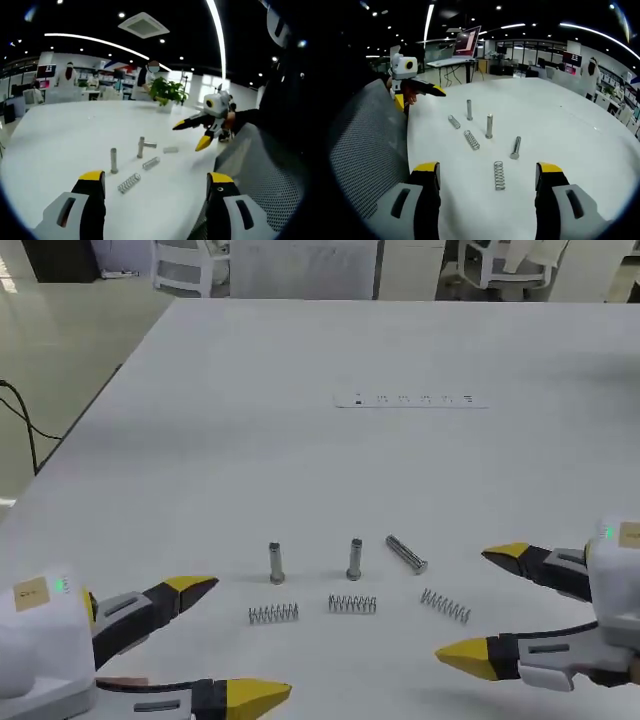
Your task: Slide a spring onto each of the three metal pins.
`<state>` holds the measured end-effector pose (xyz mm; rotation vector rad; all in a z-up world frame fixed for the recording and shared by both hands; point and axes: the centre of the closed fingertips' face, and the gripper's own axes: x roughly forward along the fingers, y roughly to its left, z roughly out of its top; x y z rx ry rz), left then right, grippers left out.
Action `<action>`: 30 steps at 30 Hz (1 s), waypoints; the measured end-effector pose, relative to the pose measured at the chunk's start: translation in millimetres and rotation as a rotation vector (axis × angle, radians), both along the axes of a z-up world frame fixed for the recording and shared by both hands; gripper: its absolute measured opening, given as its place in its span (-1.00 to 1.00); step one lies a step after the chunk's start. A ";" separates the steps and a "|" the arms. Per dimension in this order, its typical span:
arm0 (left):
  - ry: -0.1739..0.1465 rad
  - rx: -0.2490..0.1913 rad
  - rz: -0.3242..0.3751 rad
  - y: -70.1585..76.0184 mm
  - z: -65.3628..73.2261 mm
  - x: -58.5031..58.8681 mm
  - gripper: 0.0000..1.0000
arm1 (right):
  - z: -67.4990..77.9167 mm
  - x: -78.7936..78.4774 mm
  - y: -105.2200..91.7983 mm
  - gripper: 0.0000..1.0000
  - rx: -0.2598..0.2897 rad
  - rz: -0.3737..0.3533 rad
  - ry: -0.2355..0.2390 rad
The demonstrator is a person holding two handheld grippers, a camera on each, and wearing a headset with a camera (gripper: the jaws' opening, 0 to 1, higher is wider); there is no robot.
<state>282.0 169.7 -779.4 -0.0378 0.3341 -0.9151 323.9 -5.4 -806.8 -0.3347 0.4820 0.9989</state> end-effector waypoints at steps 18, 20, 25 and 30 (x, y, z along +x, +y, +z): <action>-0.004 -0.002 0.001 0.9 0.8 1.1 0.59 | 5.7 4.0 -2.2 0.53 -0.004 -0.007 -0.010; -0.005 -0.001 0.002 1.3 1.1 1.3 0.59 | 6.9 4.5 -2.6 0.52 -0.008 -0.007 -0.012; -0.012 0.001 0.005 2.0 5.1 1.8 0.59 | 11.9 7.6 -4.0 0.51 -0.011 -0.006 -0.020; -0.024 -0.002 0.012 4.2 8.8 3.3 0.58 | 17.9 11.1 -3.5 0.50 -0.023 0.006 -0.029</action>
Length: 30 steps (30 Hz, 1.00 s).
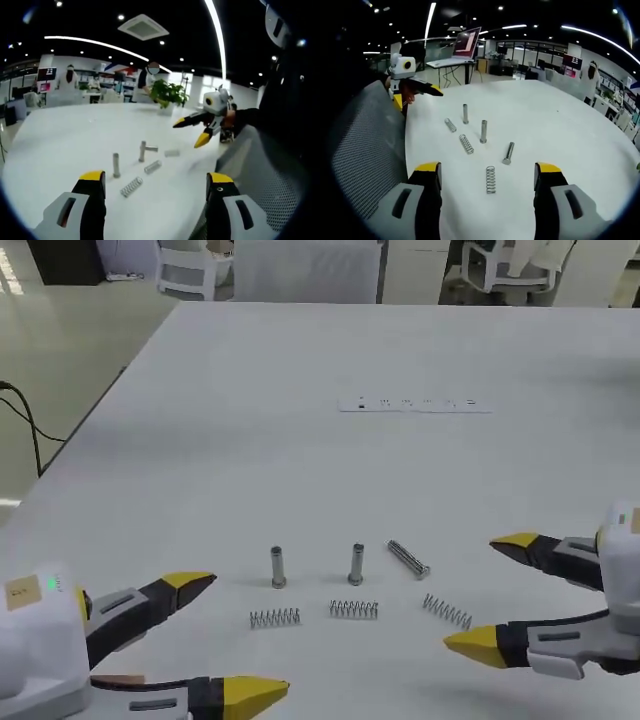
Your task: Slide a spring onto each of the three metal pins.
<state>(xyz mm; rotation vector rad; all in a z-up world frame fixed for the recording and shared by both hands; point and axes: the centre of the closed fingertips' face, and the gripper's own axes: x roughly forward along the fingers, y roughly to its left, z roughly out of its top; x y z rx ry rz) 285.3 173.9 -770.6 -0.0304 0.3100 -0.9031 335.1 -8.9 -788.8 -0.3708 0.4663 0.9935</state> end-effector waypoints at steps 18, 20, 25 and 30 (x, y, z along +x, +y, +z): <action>-0.051 -0.006 0.002 -4.4 28.8 2.4 0.55 | 23.3 31.6 15.3 0.34 -0.029 0.034 -0.031; -0.056 -0.003 0.003 -4.9 30.9 3.6 0.54 | 25.0 36.5 17.6 0.30 -0.035 0.032 -0.033; -0.064 0.012 0.001 -6.8 35.5 5.4 0.51 | 24.2 47.8 21.9 0.22 -0.066 0.034 -0.025; -0.061 -0.007 0.008 -6.1 34.8 6.7 0.50 | 18.5 59.3 24.7 0.10 -0.098 0.018 0.002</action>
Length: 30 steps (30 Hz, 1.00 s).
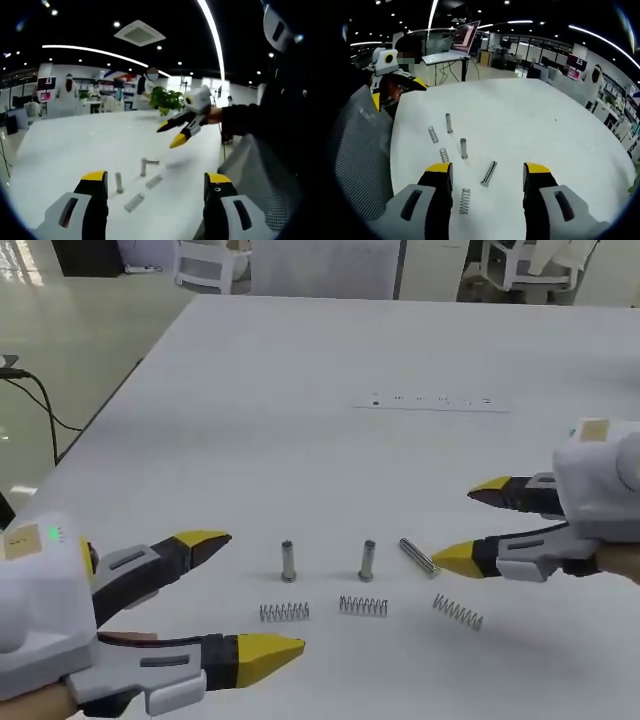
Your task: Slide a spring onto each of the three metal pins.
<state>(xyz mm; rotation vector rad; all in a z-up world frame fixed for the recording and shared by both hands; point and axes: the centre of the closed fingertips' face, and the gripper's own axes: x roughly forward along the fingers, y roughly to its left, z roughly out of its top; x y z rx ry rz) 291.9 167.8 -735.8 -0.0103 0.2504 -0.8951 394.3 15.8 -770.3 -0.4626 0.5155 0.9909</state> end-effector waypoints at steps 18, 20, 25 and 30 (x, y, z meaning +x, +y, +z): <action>0.013 -0.004 -0.026 -6.4 -6.8 -4.9 0.46 | -43.3 28.4 16.9 -0.48 -0.134 -0.095 0.153; 0.013 -0.006 -0.024 -6.1 -6.7 -4.8 0.46 | -48.2 29.9 16.8 -0.54 -0.154 -0.110 0.166; 0.016 -0.007 -0.028 -6.1 -7.7 -5.2 0.44 | -61.7 34.8 21.0 -0.67 -0.180 -0.135 0.210; 0.014 -0.006 -0.032 -6.2 -7.9 -5.3 0.44 | -71.7 41.4 23.4 -0.73 -0.202 -0.158 0.232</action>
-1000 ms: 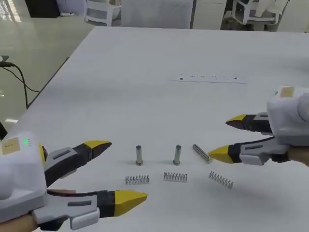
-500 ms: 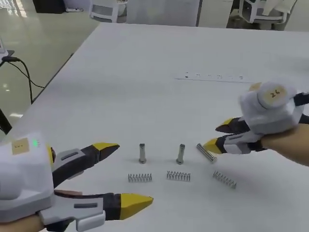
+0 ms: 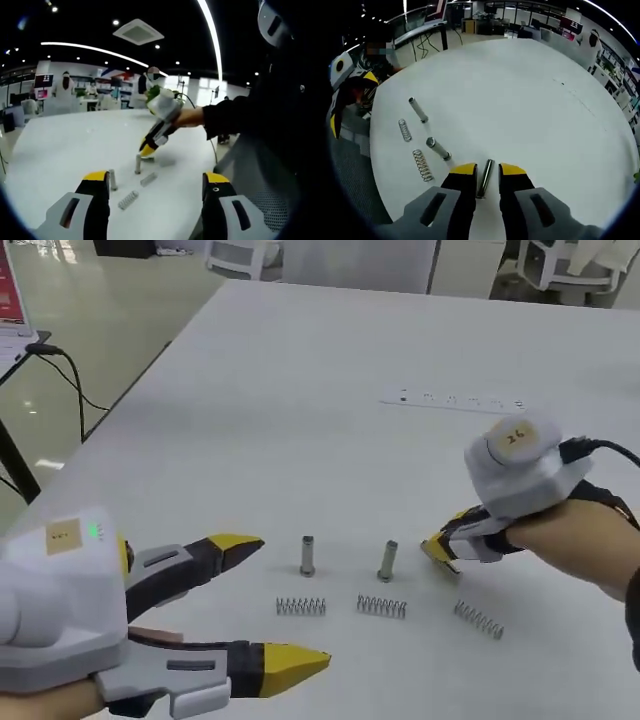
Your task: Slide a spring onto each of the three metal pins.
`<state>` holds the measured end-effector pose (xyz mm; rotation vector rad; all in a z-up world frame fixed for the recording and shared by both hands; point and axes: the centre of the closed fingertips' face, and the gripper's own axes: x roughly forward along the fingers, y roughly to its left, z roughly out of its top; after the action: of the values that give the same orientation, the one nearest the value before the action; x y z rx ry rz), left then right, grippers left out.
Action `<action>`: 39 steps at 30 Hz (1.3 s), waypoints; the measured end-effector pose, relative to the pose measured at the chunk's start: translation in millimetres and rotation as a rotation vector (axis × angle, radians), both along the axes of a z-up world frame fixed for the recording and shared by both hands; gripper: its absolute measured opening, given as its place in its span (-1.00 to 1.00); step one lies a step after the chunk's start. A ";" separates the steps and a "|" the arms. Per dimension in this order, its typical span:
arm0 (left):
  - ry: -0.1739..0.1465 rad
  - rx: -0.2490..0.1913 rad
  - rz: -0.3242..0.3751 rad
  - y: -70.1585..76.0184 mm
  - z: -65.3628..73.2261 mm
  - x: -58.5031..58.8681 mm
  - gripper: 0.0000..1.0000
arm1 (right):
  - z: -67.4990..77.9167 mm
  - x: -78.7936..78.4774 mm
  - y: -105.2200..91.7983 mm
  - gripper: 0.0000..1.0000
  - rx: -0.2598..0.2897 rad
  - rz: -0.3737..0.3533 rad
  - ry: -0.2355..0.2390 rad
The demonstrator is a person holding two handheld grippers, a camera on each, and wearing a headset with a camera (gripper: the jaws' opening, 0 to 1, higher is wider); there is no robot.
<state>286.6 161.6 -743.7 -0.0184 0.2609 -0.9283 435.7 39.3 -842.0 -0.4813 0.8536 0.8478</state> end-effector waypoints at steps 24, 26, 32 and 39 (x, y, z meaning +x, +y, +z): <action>0.001 -0.003 -0.008 -1.8 0.1 -1.4 0.41 | -20.8 2.8 -3.4 -0.87 -0.055 -0.071 0.073; 0.001 -0.005 -0.007 -1.8 0.4 -1.3 0.40 | -20.2 1.6 -2.9 -0.88 -0.055 -0.072 0.072; -0.001 -0.002 -0.007 -2.0 0.4 -1.8 0.40 | -14.1 -4.0 -2.8 -0.90 -0.042 -0.091 0.072; -0.001 0.003 -0.016 -3.6 -0.3 -3.0 0.39 | 0.5 -8.3 -6.1 -0.90 -0.005 -0.110 0.069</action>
<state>283.6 158.0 -744.0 -0.0132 0.2620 -0.9434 427.4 33.2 -841.5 -0.4074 0.9376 0.7654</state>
